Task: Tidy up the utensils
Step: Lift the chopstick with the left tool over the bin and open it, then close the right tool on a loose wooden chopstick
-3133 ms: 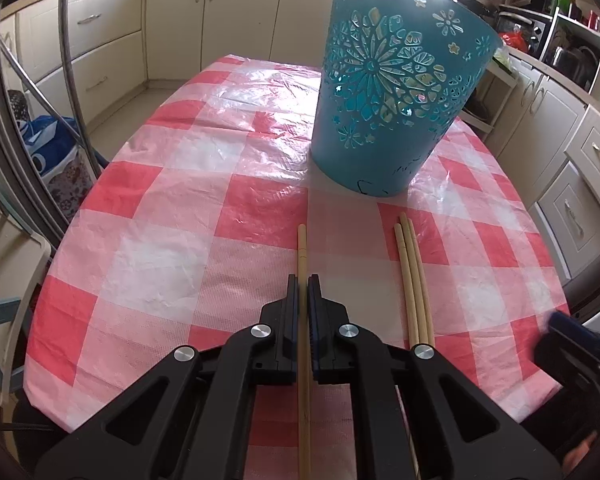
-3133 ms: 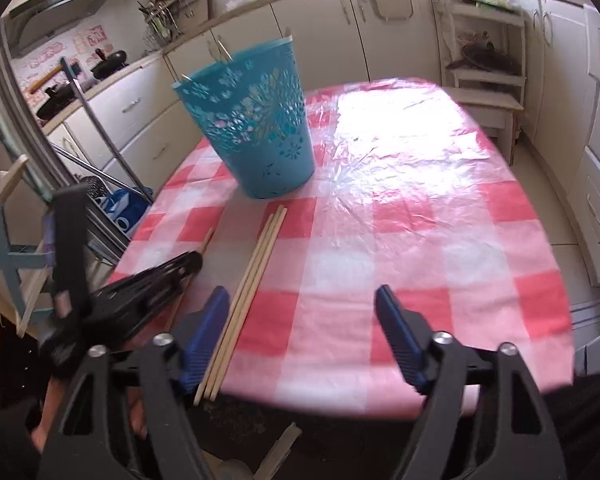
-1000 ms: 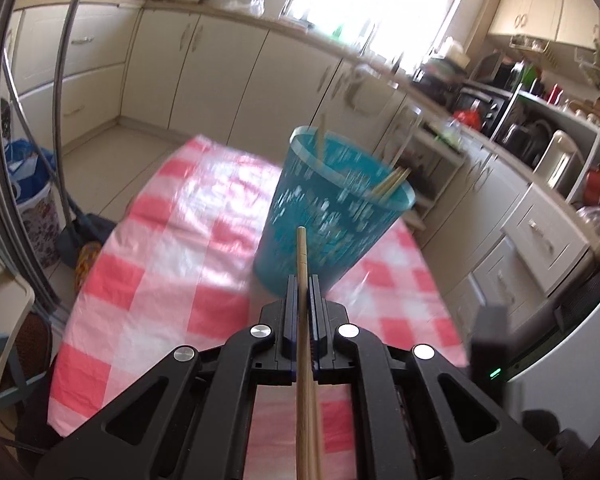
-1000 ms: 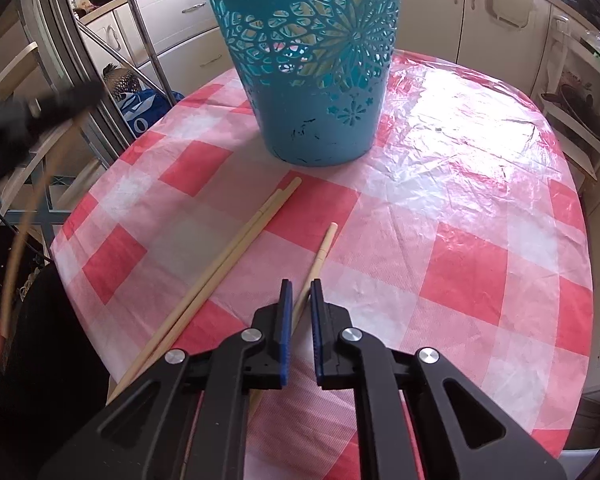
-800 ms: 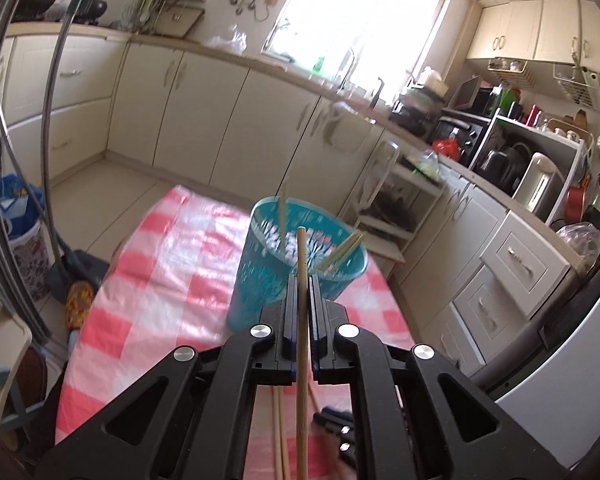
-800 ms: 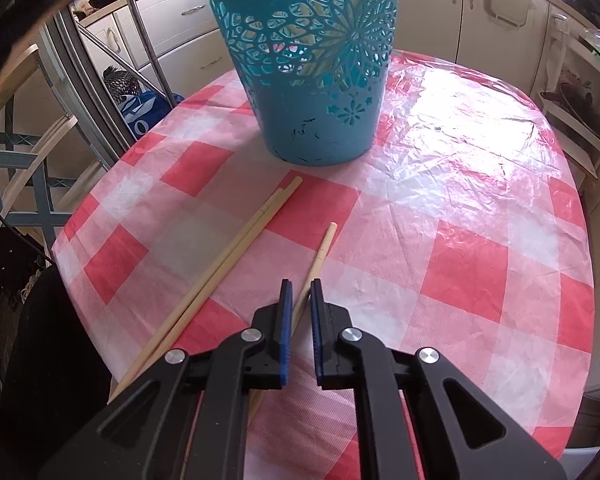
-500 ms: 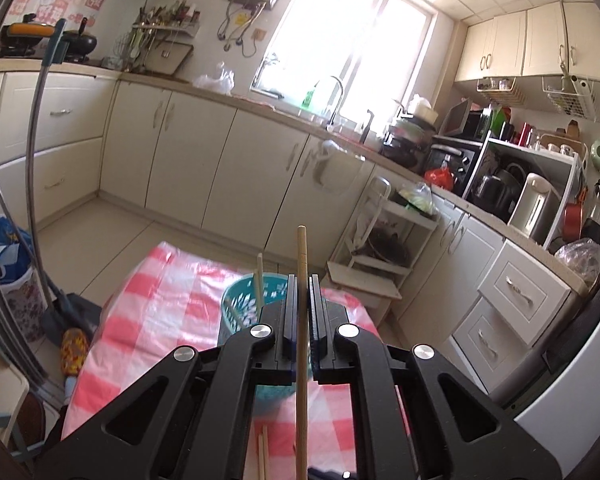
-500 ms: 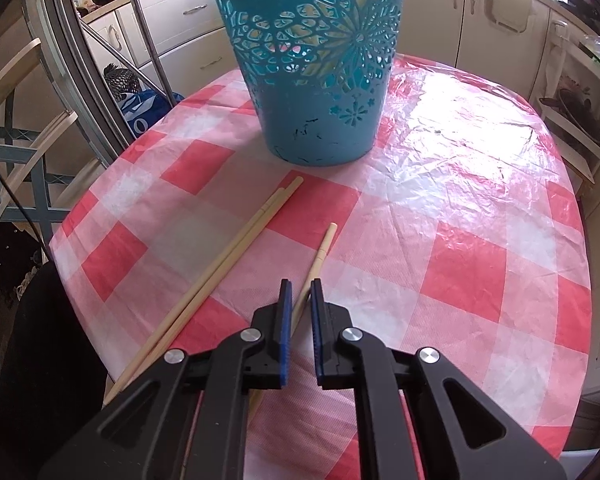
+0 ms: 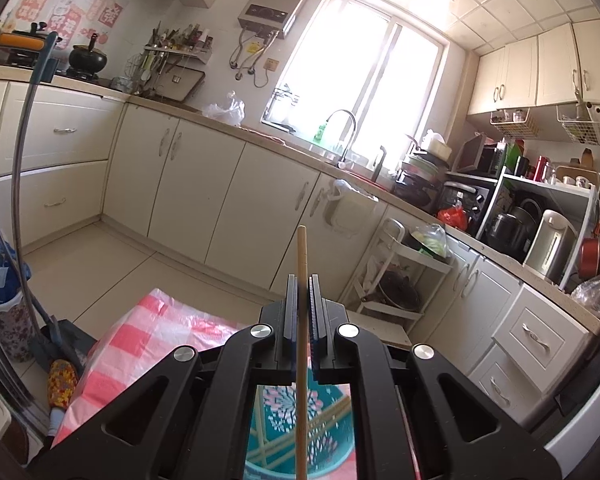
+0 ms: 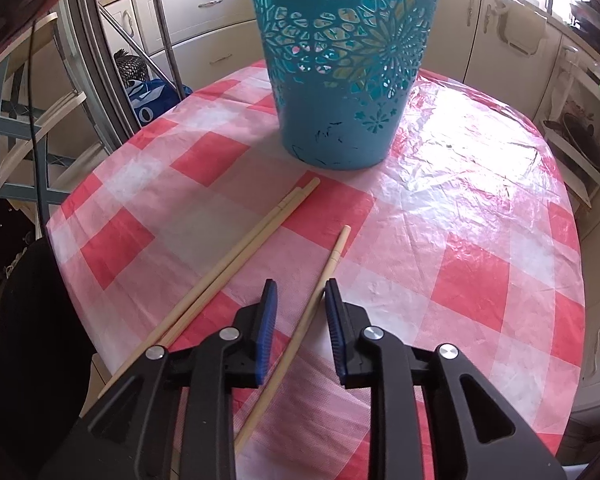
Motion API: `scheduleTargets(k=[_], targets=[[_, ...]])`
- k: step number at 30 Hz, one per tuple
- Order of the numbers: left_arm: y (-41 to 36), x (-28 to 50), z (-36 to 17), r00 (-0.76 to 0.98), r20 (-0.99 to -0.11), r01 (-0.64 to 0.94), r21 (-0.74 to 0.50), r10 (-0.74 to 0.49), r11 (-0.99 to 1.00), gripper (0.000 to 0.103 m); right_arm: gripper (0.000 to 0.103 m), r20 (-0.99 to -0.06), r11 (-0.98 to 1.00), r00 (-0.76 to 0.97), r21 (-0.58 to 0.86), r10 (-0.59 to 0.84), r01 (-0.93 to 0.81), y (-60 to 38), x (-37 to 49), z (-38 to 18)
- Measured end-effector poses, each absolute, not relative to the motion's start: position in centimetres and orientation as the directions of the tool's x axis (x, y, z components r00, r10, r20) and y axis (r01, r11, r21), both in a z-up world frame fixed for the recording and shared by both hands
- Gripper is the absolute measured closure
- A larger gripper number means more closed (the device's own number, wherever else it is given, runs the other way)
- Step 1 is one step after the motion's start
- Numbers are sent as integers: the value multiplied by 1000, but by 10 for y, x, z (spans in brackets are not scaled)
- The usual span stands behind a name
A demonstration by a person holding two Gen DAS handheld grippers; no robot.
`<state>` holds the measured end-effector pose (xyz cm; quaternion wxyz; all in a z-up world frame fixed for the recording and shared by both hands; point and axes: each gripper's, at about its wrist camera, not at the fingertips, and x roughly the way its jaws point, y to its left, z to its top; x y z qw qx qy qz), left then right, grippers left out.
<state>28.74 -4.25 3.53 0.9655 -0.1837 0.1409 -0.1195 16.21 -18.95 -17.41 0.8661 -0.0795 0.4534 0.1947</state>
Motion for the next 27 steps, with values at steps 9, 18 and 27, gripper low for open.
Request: scheduleTargets(k=[9, 18, 27], targets=[[-55, 328, 19, 957, -205, 121, -359, -205, 926, 98, 72, -809, 904, 514, 51, 287, -425, -190, 160, -175], [-59, 332, -5, 944, -259, 111, -328, -203, 938, 98, 68, -807, 897, 511, 53, 297, -438, -189, 159, -175], [-42, 278, -29, 916, -339, 108, -300, -212, 948, 90, 67, -800, 904, 484, 158, 353, -398, -206, 165, -172]])
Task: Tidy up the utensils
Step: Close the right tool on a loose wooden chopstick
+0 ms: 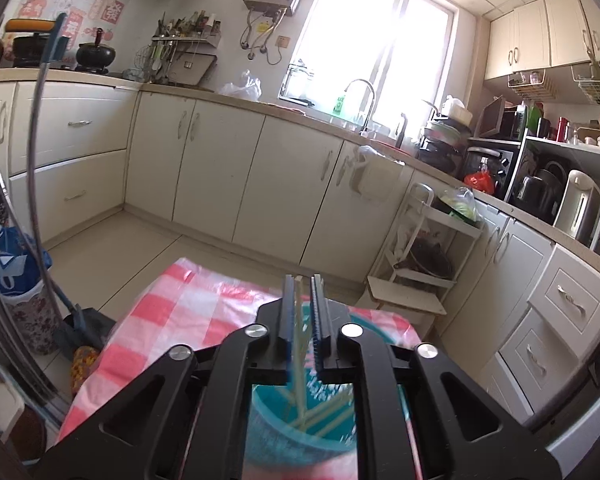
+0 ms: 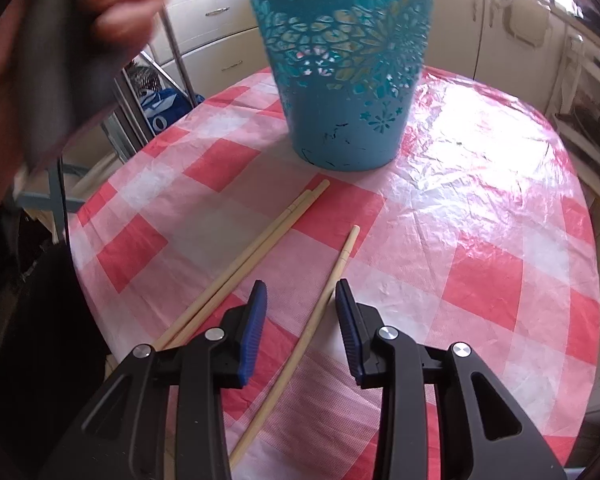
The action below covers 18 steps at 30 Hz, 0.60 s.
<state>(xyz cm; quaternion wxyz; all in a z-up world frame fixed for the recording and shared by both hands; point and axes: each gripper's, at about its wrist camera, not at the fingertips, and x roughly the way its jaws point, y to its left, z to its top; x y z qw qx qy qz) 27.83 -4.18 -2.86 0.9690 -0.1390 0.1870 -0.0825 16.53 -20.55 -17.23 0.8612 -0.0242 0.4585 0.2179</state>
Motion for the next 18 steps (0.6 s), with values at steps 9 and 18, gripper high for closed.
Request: scheduleTargets(k=[9, 18], targets=[[10, 201, -88, 857, -487, 9, -309, -166, 951, 65, 71, -807, 928, 514, 106, 290, -358, -205, 162, -171], [17, 159, -125, 800, -566, 45, -276, -200, 960, 58, 93, -816, 939, 564, -84, 128, -334, -187, 154, -171]])
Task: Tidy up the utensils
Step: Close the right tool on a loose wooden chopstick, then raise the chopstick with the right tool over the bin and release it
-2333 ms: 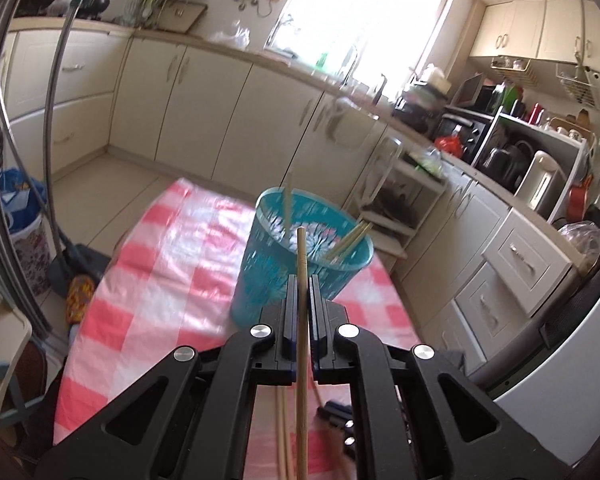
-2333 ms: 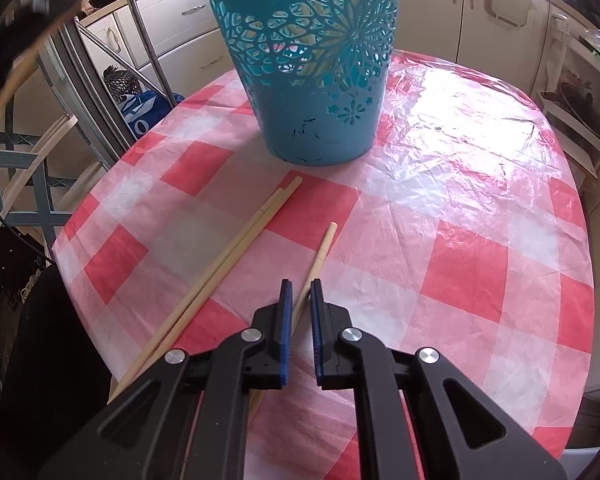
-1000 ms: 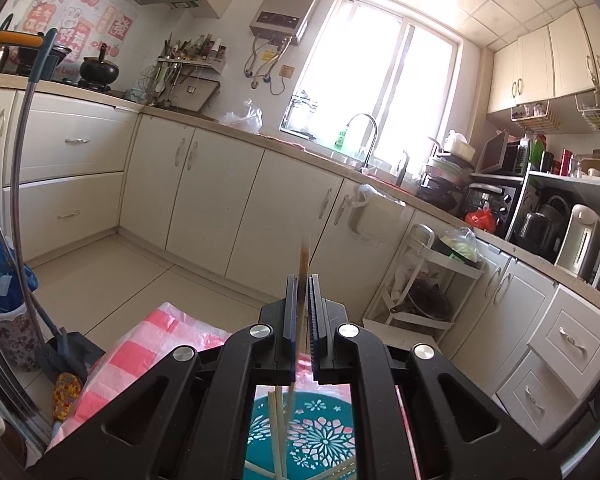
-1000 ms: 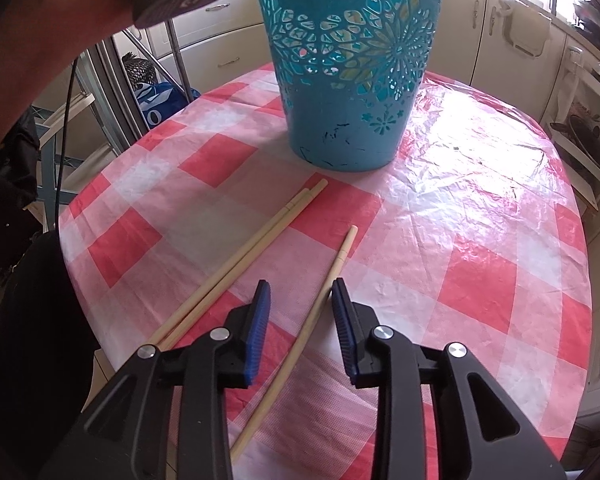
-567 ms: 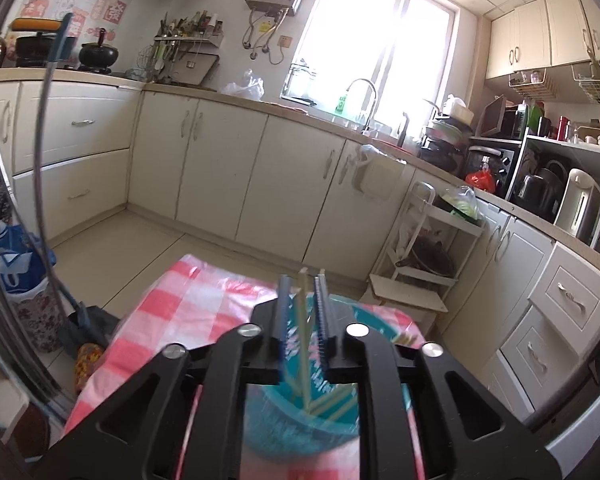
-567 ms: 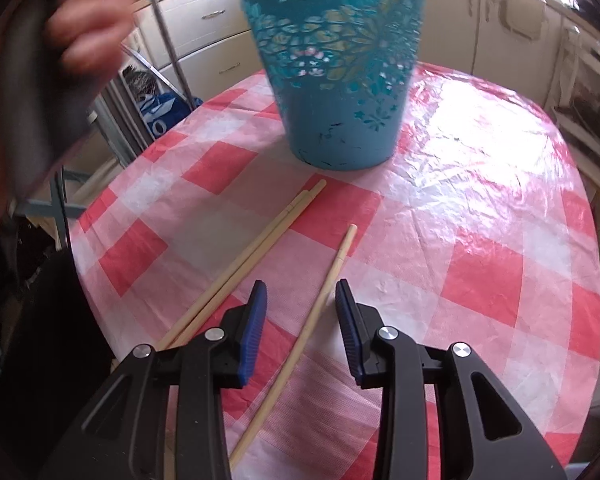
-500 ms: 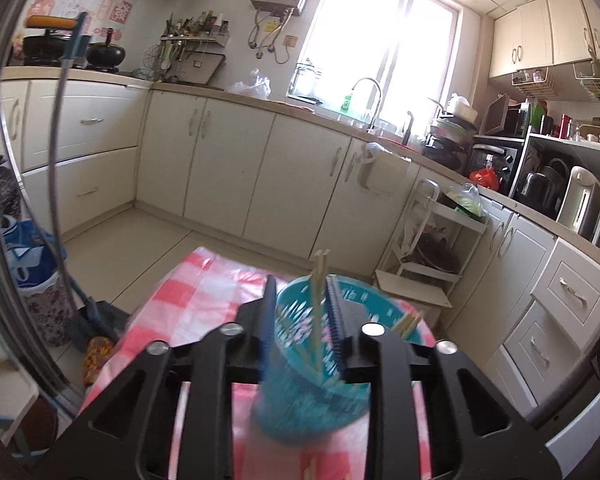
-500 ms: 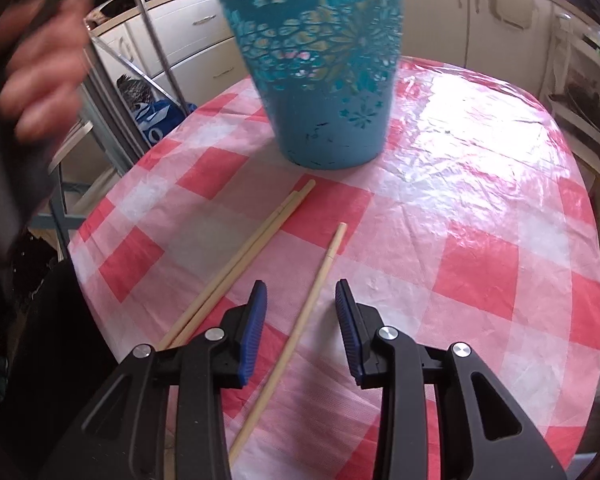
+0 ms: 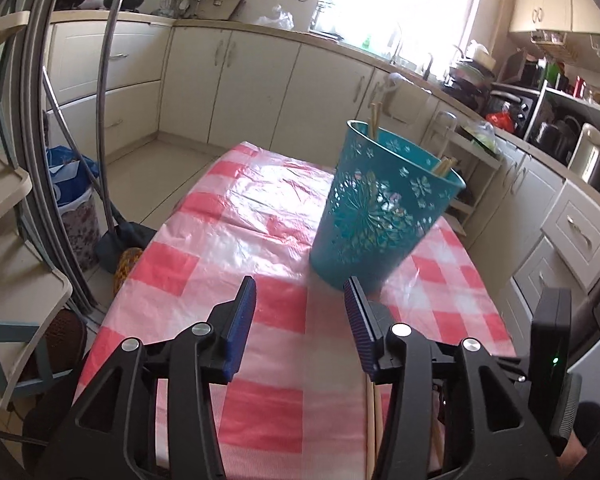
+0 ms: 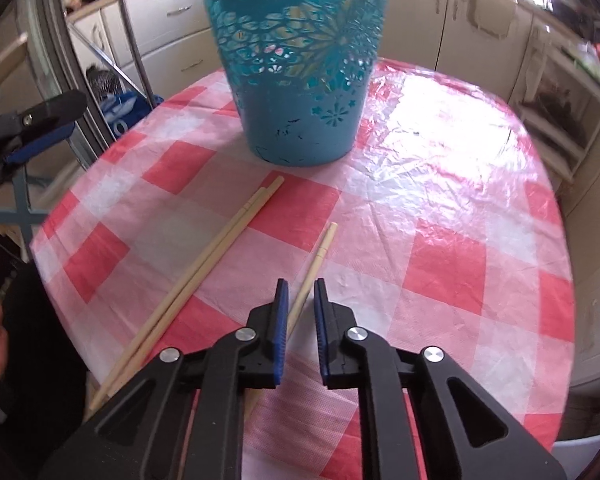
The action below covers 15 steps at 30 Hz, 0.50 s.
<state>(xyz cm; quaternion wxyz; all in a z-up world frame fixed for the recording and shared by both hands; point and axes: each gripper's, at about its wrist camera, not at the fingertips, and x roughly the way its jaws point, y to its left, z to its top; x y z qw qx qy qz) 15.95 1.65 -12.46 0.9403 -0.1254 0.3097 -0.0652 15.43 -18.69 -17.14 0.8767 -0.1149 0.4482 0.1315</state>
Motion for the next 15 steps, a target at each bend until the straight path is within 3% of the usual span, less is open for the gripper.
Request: scheduleTargets(k=[3, 8, 12, 15], targets=[[12, 155, -123, 792, -572, 71, -263, -215, 962, 54, 97, -805, 918, 587, -171, 79, -357, -171, 145, -173], [13, 147, -128, 788, -575, 81, -256, -219, 963, 53, 98, -801, 949, 521, 183, 295, -257, -213, 152, -167], [19, 143, -143, 786, -585, 52, -256, -198, 965, 53, 98, -683, 877, 554, 415, 476, -243, -237, 143, -145], [25, 138, -157, 798, -581, 20, -242, -161, 970, 53, 98, -614, 825, 567, 505, 549, -253, -241, 138, -132]])
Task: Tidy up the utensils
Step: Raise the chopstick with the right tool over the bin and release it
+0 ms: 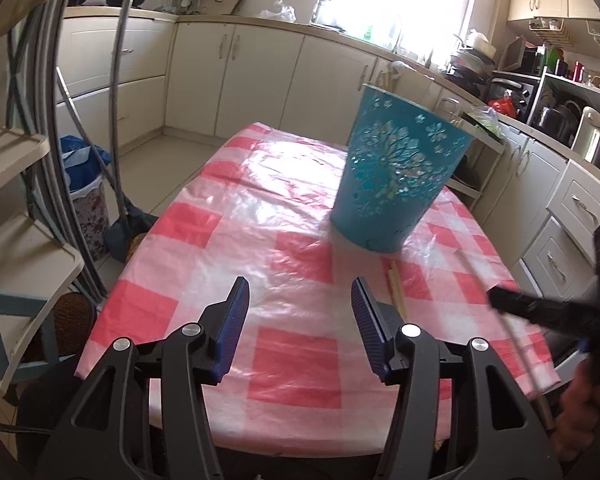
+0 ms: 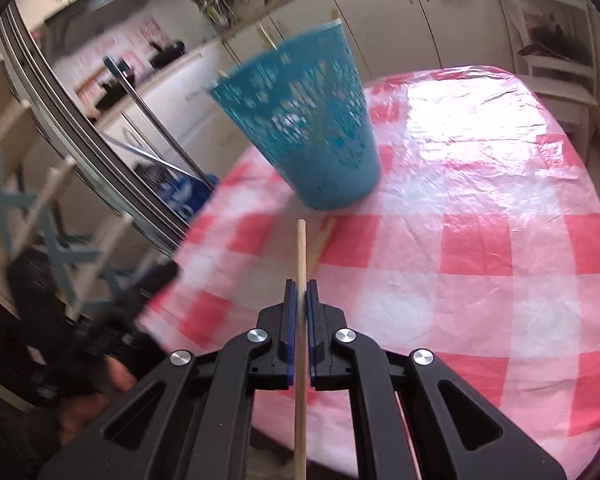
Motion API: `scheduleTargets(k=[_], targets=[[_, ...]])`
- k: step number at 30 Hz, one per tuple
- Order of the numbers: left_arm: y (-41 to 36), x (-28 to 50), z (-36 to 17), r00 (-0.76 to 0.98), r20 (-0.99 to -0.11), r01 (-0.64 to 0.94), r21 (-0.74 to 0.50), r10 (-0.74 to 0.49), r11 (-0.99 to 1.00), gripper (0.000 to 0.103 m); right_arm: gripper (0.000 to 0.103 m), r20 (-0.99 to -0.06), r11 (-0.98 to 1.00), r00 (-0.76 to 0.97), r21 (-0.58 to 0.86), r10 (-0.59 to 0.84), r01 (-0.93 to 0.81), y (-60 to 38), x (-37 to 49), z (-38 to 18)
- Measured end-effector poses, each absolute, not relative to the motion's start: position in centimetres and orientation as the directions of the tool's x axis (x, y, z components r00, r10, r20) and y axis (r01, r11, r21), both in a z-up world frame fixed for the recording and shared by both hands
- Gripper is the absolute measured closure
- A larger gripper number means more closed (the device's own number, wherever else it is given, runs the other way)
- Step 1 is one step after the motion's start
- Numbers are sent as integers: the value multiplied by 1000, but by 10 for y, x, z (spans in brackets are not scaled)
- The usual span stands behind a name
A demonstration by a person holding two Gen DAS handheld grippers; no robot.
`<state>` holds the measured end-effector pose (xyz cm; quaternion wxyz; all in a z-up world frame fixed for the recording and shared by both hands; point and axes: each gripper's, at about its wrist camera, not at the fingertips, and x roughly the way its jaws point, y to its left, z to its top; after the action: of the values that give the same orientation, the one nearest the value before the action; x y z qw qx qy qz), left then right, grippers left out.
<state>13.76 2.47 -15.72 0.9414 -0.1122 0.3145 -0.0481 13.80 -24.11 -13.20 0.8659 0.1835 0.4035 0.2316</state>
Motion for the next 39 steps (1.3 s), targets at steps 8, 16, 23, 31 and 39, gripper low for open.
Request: scheduleTargets(k=[8, 16, 23, 31, 39], targets=[[26, 132, -169, 834, -542, -5, -190, -100, 982, 47, 98, -488, 750, 609, 590, 626, -299, -243, 152, -85], [12, 134, -178, 830, -544, 47, -159, -127, 986, 44, 98, -385, 749, 694, 568, 608, -341, -240, 217, -23], [11, 137, -183, 823, -552, 48, -166, -133, 985, 43, 97, -400, 858, 806, 456, 436, -238, -221, 303, 1], [12, 140, -187, 818, -558, 46, -176, -139, 983, 42, 97, -494, 916, 816, 389, 300, -102, -217, 359, -17], [9, 141, -189, 810, -568, 50, -177, -143, 983, 41, 97, -542, 937, 789, 330, 289, -117, -210, 353, -23]])
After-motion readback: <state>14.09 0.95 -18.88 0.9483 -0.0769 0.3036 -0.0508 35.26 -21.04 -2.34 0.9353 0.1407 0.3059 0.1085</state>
